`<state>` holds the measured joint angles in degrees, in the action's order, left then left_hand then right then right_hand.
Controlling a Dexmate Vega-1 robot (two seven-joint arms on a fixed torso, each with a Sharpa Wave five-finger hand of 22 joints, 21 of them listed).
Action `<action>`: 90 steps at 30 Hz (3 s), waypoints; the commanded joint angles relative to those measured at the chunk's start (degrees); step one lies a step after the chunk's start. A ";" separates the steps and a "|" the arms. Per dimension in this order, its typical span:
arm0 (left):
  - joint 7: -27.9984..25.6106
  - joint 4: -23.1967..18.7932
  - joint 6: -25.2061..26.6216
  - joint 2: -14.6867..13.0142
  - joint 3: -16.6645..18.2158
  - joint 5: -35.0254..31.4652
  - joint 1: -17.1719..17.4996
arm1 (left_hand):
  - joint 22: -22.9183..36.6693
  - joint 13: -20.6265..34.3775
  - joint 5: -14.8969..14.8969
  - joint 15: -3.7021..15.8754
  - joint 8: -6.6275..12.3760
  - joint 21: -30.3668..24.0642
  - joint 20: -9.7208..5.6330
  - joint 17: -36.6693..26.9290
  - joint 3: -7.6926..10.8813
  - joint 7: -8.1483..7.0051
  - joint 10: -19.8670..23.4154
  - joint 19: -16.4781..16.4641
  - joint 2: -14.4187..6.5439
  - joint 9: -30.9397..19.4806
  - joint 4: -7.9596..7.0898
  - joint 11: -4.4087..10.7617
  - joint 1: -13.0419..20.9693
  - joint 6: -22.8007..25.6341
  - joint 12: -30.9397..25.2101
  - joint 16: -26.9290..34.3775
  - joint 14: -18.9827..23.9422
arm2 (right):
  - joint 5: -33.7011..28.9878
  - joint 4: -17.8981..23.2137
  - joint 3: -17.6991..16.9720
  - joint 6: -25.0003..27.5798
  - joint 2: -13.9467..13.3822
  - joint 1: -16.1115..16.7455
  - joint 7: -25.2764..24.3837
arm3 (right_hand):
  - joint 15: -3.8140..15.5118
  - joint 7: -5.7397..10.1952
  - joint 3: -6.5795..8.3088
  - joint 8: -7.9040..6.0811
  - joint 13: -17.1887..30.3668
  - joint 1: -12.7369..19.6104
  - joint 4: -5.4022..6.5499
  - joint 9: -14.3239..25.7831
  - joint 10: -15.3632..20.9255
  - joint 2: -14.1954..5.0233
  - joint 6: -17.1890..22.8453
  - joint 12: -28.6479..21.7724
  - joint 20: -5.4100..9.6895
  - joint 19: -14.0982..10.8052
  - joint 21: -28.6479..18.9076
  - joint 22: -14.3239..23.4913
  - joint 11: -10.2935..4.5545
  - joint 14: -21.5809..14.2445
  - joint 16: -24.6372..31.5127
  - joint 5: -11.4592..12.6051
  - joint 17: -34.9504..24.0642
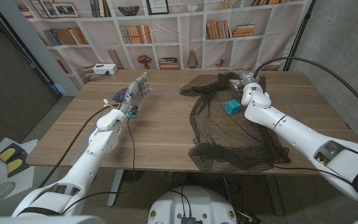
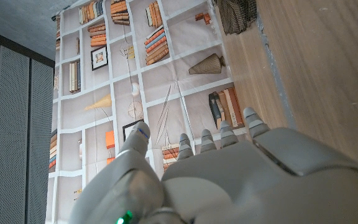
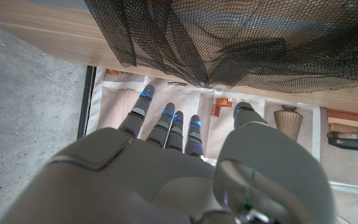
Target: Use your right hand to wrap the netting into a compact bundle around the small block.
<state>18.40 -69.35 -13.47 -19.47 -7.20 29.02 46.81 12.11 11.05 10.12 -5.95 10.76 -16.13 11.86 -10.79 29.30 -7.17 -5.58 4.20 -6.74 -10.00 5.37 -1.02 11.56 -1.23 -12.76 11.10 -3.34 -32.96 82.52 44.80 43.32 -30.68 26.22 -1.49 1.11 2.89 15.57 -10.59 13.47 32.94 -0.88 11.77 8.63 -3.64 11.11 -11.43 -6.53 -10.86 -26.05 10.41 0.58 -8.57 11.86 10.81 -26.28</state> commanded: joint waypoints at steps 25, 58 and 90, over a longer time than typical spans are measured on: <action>-3.94 -6.84 0.70 -0.71 -0.02 -0.25 3.96 | 0.16 0.19 0.26 0.16 0.17 -0.19 0.33 -0.10 0.44 -0.03 0.64 -0.44 0.37 -0.28 0.17 -0.31 -0.42 0.54 -0.23 0.16 -0.24 | 2.69 -30.74 6.64 -1.29 9.99 -13.90 4.06 | -1.69 -0.51 -1.00 0.81 0.22 0.38 -2.38 0.00 -11.01 -0.42 -11.23 0.95 1.45 2.81 2.85 0.06 2.57 6.33 -0.44 0.63 1.04; -4.27 -6.45 1.28 -0.62 -0.53 -0.29 3.24 | 0.16 0.19 0.23 -0.01 -0.01 -0.16 0.36 -0.07 0.50 -0.22 0.65 -0.53 0.53 -0.29 0.31 -0.27 -0.53 0.35 -0.07 0.20 0.13 | 15.91 -60.32 16.14 -13.08 20.79 -23.41 -10.99 | 7.95 -0.83 4.55 -6.67 -0.39 11.00 -8.60 -0.55 25.05 -6.23 15.36 -12.28 4.72 -21.56 -1.77 0.39 -1.65 -30.64 16.66 1.85 2.37; -0.59 -3.40 1.47 -0.41 -1.71 -0.15 0.30 | 0.17 0.19 0.17 -0.19 -0.12 -0.14 0.38 -0.10 0.46 -0.22 0.73 -0.60 0.69 -0.29 0.28 -0.37 -0.83 0.06 0.02 0.18 0.26 | -4.77 -4.67 3.33 -6.14 -2.13 0.83 -27.39 | 11.25 0.00 5.51 -17.72 12.05 29.15 -8.41 4.16 45.71 -4.58 41.95 -32.51 7.54 -25.14 -8.40 1.57 -5.33 -46.47 31.41 1.09 -16.40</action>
<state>16.28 -73.91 -11.40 -20.04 -8.60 28.83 48.19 12.11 11.05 10.13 -5.84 10.76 -16.13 12.17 -10.81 29.52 -7.07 -4.97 3.90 -6.21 -10.00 5.61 -1.24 11.03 -1.14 -12.76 11.10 -3.46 -29.91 55.28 49.98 35.01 -22.86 20.33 -37.10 7.90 2.97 20.87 -27.17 25.38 61.10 -9.50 15.36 53.57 -7.93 50.80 -43.49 1.03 -36.12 -33.93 11.87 -4.34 -54.35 43.47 11.68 -42.61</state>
